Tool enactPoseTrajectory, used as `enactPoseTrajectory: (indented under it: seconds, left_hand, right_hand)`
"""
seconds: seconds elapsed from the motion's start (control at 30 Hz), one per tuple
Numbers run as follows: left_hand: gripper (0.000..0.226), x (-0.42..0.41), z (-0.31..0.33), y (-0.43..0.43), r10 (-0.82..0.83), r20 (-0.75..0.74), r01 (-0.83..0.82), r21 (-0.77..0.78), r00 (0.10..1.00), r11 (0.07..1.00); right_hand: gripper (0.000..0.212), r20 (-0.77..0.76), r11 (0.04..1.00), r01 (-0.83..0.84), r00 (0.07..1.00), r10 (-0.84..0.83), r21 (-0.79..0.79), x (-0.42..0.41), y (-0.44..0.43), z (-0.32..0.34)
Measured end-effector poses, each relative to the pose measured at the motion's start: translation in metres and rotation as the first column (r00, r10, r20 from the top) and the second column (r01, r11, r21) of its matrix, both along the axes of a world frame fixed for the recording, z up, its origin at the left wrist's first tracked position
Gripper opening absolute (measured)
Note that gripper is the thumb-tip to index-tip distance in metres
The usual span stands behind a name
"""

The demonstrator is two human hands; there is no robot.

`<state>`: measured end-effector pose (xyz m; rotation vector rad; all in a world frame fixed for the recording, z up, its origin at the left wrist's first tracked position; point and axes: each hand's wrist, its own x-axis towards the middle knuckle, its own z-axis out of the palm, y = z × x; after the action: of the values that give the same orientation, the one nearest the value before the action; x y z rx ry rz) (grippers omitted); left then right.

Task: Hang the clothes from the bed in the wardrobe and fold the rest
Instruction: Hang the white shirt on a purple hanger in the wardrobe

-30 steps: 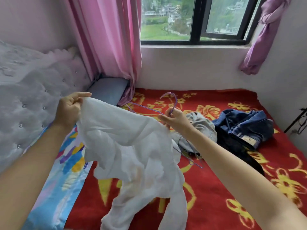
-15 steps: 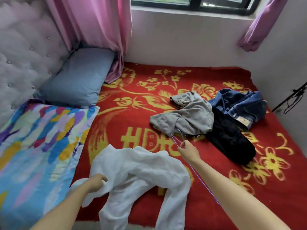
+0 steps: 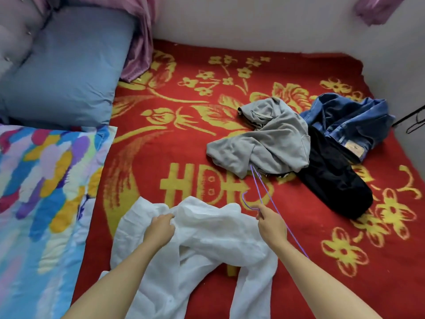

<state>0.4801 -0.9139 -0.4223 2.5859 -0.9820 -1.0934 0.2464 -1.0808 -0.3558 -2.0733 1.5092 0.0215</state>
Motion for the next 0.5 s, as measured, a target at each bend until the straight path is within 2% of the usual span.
enactPoseTrajectory:
  seconds: [0.2, 0.3, 0.43, 0.5]
  left_hand:
    - [0.045, 0.006, -0.037, -0.042, -0.018, 0.063, 0.017, 0.019, 0.998, 1.0]
    - [0.05, 0.01, -0.063, -0.059, -0.075, 0.088, 0.068, 0.077, 0.993, 0.995]
    - [0.052, 0.006, -0.103, -0.061, -0.085, -0.003, 0.085, 0.12, 0.996, 0.989]
    - [0.043, -0.008, -0.117, -0.049, -0.183, 0.021, 0.18, 0.11, 0.983, 0.978]
  right_hand:
    - [0.027, -0.174, 0.985, -0.088, 0.983, 0.063, -0.145, 0.009, -0.041, -0.058]
    - [0.021, -0.262, 0.991, -0.121, 0.96, 0.103, -0.051, 0.02, -0.051, -0.1]
    - [0.011, -0.229, 0.992, -0.01, 0.973, 0.038, 0.123, 0.035, -0.053, -0.153]
    - [0.015, -0.22, 0.984, -0.013, 0.974, 0.053, 0.179, 0.041, -0.048, -0.168]
